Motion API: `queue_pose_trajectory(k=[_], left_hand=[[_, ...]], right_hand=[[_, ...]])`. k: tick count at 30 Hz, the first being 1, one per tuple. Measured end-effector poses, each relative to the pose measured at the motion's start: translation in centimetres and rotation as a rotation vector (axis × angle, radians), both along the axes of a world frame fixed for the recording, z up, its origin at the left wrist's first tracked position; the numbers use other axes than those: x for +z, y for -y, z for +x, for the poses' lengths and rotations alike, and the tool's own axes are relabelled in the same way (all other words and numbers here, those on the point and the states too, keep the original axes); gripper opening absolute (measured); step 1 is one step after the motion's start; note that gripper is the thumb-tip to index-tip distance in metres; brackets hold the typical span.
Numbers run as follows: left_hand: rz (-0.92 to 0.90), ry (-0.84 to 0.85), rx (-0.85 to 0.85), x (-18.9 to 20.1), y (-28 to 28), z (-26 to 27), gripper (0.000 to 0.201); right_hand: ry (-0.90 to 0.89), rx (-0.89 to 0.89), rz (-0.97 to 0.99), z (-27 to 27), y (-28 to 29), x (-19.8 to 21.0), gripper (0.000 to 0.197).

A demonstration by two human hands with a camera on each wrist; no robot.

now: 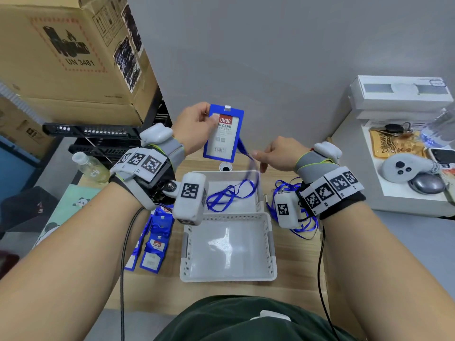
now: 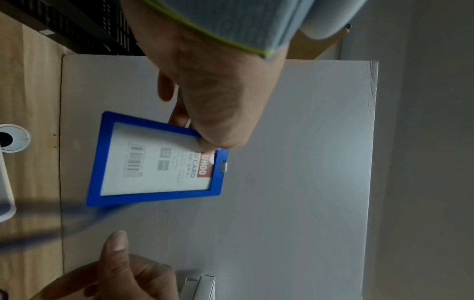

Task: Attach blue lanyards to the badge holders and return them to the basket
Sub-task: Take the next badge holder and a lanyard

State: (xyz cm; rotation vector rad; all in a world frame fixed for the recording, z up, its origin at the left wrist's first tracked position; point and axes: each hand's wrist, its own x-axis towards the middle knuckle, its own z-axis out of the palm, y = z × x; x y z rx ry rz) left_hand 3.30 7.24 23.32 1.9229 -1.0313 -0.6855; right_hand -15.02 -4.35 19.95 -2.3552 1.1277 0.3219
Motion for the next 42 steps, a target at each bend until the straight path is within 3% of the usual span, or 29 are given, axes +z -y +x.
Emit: queue_pose_trajectory(k=[3,5,7,9,12,14,17,20,22,28,32,42], left_hand=[[0.068,-0.059,-0.077,0.0,0.2,-0.5,0.023],[0.126,-0.068,-0.121,0.2,0.2,-1.0,0.026],[0.152,-0.025,-0.172,0.4,0.3,-1.4,0.026],[0.165,0.004,-0.197,0.9,0.3,-1.9,0.025],[0.170,0.010,-0.200,1.2,0.4,-2.0,0.023],[0.163,0.031,-0.196,1.3,0.3,-1.8,0.018],[0.189,0.087,-0.199,1.0,-0.1,-1.1,0.019],[0.192,0.103,-0.206,0.6,-0.4,-1.0,0.034],[0.188,0.164,-0.206,0.5,-0.6,-1.2,0.042],[0.161,0.269,-0.177,0.2,-0.7,-0.6,0.039],[0.124,0.336,-0.171,-0.1,-0.6,-0.4,0.035],[0.029,0.448,-0.205,-0.2,-0.4,-0.1,0.035]], right_hand=[[0.228,-0.031,0.003,0.0,0.3,-0.2,0.038],[0.535,-0.093,0.123,0.3,0.1,0.2,0.029],[0.698,-0.081,0.268,0.7,-0.4,1.0,0.030],[0.701,-0.035,0.397,1.1,-1.0,1.2,0.033],[0.724,-0.103,0.592,1.7,-1.7,1.0,0.036],[0.792,-0.101,0.630,1.7,-1.8,0.7,0.037],[0.811,-0.141,0.526,1.5,-1.5,0.9,0.038],[0.741,-0.155,0.268,1.6,-1.0,0.9,0.038],[0.728,-0.137,0.197,1.8,-1.1,1.1,0.037],[0.678,-0.075,0.274,1.8,-1.3,1.5,0.039],[0.640,-0.034,0.223,1.8,-1.4,1.6,0.038],[0.666,-0.110,0.252,2.4,-1.5,1.6,0.041]])
